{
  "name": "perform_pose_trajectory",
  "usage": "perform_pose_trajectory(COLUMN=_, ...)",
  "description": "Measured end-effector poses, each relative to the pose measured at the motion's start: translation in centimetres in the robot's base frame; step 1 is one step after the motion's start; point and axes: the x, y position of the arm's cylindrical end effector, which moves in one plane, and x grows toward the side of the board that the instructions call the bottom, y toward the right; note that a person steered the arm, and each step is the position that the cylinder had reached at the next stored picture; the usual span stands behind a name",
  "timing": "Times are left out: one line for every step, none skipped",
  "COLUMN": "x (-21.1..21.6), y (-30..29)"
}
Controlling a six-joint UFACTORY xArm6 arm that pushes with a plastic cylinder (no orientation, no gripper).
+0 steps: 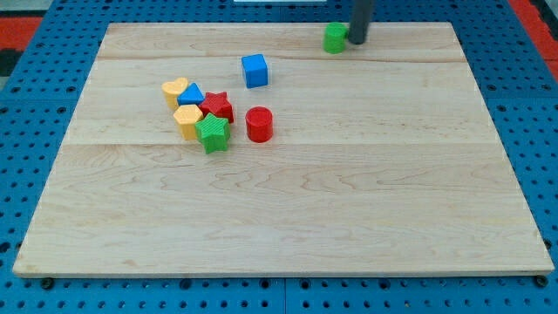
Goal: Push the green circle towards the top left
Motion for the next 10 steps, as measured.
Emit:
perform_pose_trajectory(x=0.1, y=-7.3)
perform_pose_trajectory(x=-2.2, y=-8.1)
perform_pose_trajectory(x=-4.7, y=-5.4)
perform_pose_trajectory(x=-4.6, y=-9.1)
perform_pose_trajectory(x=-3.8, y=-14.1)
perform_pose_trajectory(x=-3.7, y=-18.0)
perform_pose_trajectory(x=-3.1, y=-13.5)
perform_pose_trajectory(x=-0.2, y=-13.7)
perform_pose_trajectory(x=0.2, y=-16.9)
perform_pose_trajectory(x=0.0, y=-20.2)
